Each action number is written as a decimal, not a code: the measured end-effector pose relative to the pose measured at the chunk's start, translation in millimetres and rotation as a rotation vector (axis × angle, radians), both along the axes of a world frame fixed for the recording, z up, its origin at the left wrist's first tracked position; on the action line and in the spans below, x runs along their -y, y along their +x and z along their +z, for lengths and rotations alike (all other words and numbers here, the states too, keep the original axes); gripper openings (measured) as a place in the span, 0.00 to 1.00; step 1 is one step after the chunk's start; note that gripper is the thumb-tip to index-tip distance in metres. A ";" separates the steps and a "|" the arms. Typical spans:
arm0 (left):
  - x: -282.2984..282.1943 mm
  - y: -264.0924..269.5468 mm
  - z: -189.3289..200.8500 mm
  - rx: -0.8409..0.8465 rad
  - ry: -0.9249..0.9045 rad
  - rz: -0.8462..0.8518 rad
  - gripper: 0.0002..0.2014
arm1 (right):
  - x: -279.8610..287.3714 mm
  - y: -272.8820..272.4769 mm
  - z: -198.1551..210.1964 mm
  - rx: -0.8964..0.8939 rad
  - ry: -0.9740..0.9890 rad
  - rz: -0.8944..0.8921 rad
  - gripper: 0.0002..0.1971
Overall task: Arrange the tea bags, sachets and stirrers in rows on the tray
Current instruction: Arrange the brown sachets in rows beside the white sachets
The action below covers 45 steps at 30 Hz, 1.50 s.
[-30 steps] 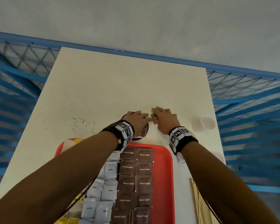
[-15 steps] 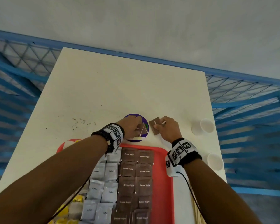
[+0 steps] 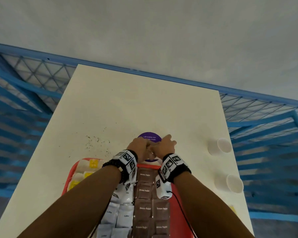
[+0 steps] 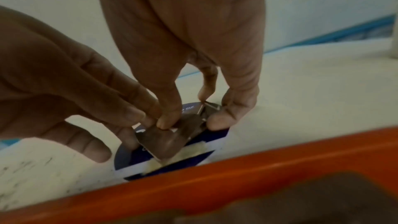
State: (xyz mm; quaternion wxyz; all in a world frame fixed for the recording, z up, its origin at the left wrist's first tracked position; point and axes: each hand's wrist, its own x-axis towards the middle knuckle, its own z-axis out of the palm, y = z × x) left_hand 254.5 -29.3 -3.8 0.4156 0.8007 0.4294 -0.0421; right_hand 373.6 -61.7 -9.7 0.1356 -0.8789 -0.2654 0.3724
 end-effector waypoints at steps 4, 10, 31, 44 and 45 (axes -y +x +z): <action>-2.3 -1.0 6.9 -0.070 -0.016 -0.036 0.14 | 1.0 -0.1 -4.6 -0.062 0.082 -0.063 0.31; -3.4 -26.6 20.0 0.094 -0.119 0.240 0.17 | 21.3 9.9 5.9 -0.320 0.321 -0.151 0.13; 138.6 -96.5 107.6 0.888 -0.827 0.778 0.03 | 203.1 -32.0 113.0 -0.729 0.661 -0.080 0.09; 189.9 -99.9 116.1 0.644 -0.521 0.450 0.12 | 253.3 -49.0 123.4 -0.713 0.712 -0.218 0.09; 191.9 -97.0 117.5 0.636 -0.451 0.422 0.11 | 254.1 -49.9 125.2 -0.702 0.715 -0.215 0.09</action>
